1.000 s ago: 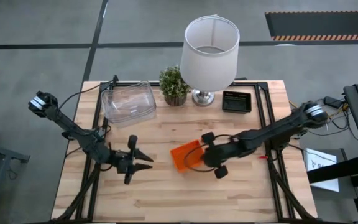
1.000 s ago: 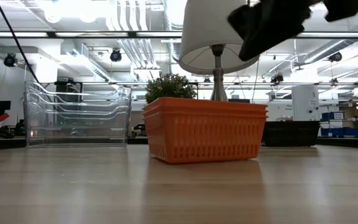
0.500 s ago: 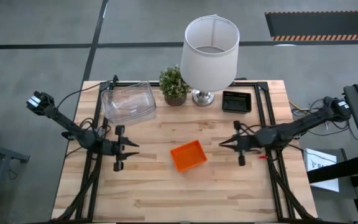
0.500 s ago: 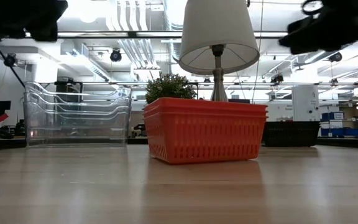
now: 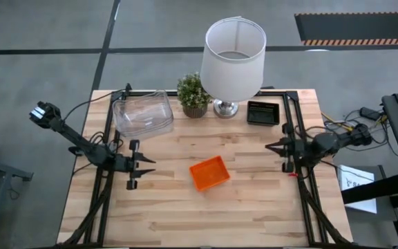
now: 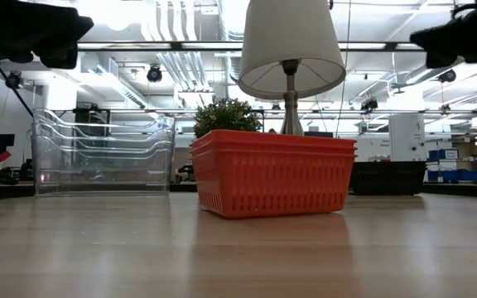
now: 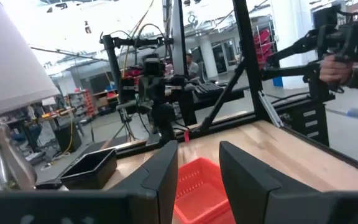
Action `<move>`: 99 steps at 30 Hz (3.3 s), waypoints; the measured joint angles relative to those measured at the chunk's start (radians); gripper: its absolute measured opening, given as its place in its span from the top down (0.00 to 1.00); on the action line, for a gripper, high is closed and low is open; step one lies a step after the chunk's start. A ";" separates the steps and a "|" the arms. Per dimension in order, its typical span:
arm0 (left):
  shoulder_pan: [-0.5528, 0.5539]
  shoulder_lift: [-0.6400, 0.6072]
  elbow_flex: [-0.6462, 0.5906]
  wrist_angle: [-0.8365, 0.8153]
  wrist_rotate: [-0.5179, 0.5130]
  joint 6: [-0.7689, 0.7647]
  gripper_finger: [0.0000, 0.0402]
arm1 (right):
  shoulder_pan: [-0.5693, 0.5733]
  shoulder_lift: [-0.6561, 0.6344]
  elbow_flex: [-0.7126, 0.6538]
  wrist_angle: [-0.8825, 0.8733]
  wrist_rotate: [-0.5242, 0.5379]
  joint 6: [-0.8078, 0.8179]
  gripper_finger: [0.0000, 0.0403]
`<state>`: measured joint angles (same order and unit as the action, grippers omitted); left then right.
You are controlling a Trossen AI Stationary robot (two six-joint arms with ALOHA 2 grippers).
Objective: Stack baskets by color
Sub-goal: Return to Home Position
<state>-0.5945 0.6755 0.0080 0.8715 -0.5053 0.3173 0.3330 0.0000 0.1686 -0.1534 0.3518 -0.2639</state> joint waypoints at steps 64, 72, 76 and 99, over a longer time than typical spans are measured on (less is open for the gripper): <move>0.000 0.596 0.003 0.027 -0.317 0.243 0.74 | -0.011 0.088 -0.157 0.286 0.040 -0.077 0.98; 0.000 0.687 0.005 0.029 -0.317 0.243 0.74 | -0.011 0.088 -0.157 0.286 0.040 -0.077 0.98; 0.000 0.721 0.007 0.047 -0.319 0.239 0.74 | -0.011 0.088 -0.157 0.285 0.040 -0.077 0.98; 0.000 0.723 0.025 0.031 -0.315 0.242 0.74 | -0.011 0.088 -0.157 0.285 0.040 -0.076 0.98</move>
<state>-0.5945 1.3987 0.0327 0.9021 -0.8204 0.5598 0.3222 0.0883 0.0116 0.1318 0.3916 -0.3403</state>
